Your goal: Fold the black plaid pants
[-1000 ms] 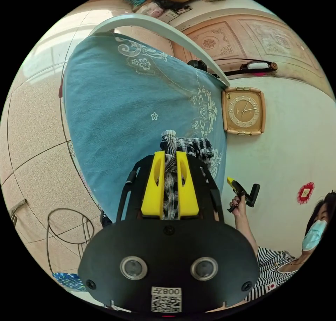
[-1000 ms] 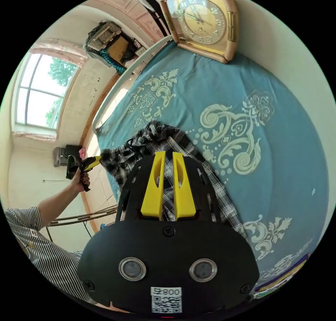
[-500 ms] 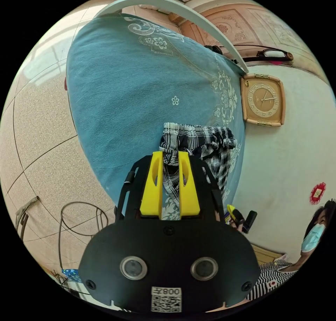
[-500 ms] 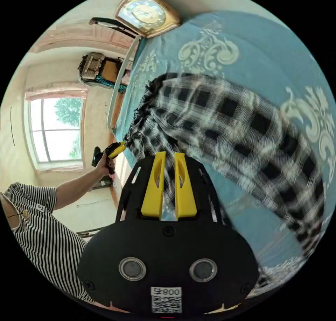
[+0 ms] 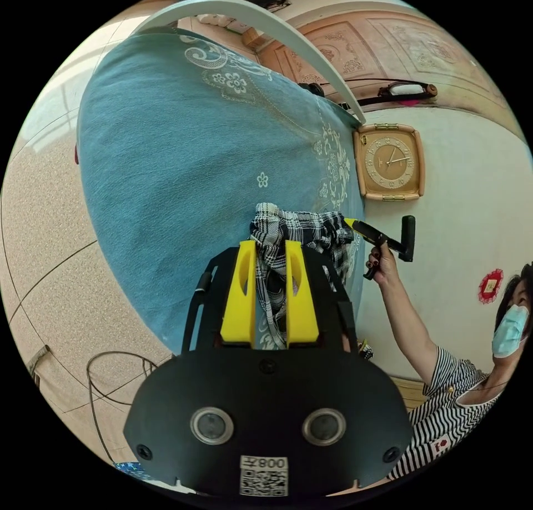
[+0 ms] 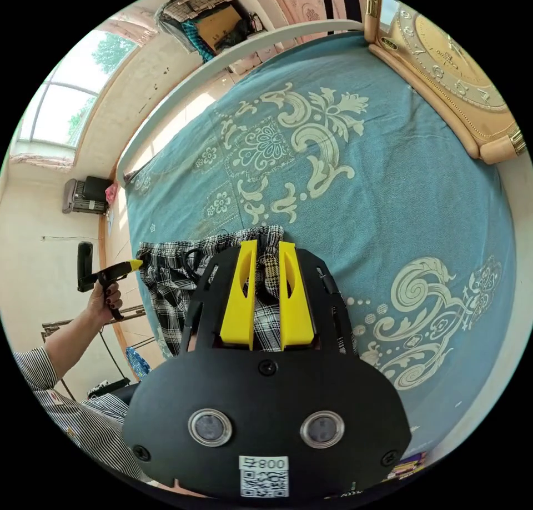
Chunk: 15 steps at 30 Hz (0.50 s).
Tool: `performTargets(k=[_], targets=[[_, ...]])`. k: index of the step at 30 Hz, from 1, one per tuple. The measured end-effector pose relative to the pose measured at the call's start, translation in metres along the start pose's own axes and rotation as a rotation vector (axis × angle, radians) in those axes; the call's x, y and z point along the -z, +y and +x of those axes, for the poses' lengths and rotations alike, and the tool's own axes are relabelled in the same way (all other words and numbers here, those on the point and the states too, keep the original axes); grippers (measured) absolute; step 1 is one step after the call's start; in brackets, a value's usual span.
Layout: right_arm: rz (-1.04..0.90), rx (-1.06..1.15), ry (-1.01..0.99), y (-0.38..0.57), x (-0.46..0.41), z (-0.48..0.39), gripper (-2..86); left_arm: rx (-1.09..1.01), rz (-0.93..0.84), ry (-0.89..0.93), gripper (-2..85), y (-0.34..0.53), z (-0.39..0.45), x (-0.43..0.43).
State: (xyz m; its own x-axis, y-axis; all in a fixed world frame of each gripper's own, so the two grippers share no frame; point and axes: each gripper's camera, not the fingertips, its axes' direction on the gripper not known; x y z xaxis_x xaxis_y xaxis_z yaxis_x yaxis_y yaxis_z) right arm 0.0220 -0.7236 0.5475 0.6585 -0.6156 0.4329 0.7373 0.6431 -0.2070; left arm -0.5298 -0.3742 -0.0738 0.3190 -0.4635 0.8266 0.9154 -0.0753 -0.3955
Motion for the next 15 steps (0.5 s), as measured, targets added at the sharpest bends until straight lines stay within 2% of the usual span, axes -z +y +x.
performTargets(k=[5,7,12,15], targets=[[-0.048,0.021,0.056,-0.014,-0.015,-0.003,4.1,-0.015,-0.012,0.027,4.2,-0.01,0.0,-0.011],[-0.015,0.069,0.066,-0.013,-0.008,-0.009,3.0,-0.047,0.005,0.052,3.6,-0.01,0.007,-0.006],[0.23,0.285,0.159,-0.013,0.038,-0.046,2.7,-0.215,0.058,0.087,3.2,-0.013,0.039,0.013],[0.204,0.306,0.239,-0.04,0.023,-0.049,3.9,-0.245,0.034,0.066,3.5,-0.025,0.044,0.006]])
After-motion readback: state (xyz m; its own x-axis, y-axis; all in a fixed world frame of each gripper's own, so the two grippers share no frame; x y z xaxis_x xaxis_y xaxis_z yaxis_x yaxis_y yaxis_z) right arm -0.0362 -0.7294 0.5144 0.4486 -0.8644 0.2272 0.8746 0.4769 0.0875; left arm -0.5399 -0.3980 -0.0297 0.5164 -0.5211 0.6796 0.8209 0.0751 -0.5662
